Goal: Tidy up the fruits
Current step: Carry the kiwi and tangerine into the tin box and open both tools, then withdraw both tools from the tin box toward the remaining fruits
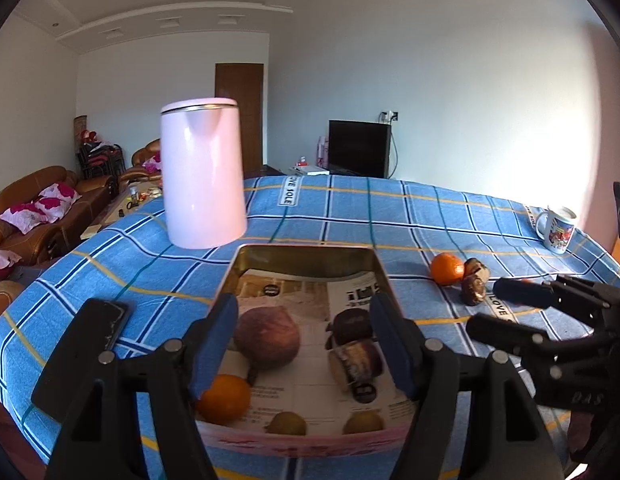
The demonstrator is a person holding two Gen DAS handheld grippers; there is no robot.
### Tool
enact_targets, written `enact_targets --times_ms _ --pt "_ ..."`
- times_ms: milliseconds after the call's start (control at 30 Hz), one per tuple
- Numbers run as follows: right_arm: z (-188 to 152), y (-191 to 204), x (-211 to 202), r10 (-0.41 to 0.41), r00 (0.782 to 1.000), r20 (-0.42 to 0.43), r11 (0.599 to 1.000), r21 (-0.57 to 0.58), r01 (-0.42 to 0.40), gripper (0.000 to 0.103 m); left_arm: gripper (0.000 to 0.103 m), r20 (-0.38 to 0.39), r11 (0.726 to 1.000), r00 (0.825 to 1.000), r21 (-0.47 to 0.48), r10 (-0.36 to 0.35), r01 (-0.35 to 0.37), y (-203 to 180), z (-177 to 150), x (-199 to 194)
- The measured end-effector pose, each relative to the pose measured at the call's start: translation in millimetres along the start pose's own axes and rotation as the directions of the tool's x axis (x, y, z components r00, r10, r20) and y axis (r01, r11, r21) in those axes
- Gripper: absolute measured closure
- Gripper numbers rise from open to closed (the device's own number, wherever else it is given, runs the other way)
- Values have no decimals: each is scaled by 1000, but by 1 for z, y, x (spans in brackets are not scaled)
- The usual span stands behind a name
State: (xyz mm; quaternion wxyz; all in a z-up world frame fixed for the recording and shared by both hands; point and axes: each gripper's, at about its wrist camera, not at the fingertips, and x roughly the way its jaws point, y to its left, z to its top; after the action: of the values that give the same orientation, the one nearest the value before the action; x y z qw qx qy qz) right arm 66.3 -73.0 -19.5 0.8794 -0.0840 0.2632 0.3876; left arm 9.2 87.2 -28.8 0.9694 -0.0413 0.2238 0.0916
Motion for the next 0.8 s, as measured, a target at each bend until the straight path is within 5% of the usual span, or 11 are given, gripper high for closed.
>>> enact_targets --times_ms 167,300,433,800 --pt "-7 -73 -22 -216 976 -13 969 117 216 41 29 -34 992 994 69 -107 109 -49 10 10" --pt "-14 -122 -27 -295 953 -68 930 209 303 41 30 -88 980 983 105 -162 171 -84 17 28" --pt "-19 -152 -25 -276 955 -112 909 293 297 41 29 -153 972 970 113 -189 207 -109 23 48" --pt "-30 -163 3 -218 946 -239 913 292 284 45 29 -239 975 958 114 -158 190 -139 18 92"
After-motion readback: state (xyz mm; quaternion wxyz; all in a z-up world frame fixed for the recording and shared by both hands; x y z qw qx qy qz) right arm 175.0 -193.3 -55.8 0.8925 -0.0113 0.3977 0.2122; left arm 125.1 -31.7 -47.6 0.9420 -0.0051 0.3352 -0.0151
